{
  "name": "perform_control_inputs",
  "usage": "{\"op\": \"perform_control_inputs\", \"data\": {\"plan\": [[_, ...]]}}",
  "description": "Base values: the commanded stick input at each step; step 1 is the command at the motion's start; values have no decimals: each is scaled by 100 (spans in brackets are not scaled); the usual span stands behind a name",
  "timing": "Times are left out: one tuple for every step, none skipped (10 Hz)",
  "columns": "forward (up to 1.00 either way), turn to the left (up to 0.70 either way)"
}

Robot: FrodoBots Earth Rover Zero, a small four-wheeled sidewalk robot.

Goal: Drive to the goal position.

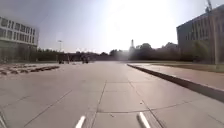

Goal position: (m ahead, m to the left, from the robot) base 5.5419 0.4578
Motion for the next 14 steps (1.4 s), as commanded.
{"op": "perform_control_inputs", "data": {"plan": [[70, 0], [70, 0], [70, 0], [70, 0], [70, 0], [70, 0], [70, 0], [70, 0], [70, 0], [70, 0], [70, 0], [70, 0], [70, 0], [70, 0]]}}
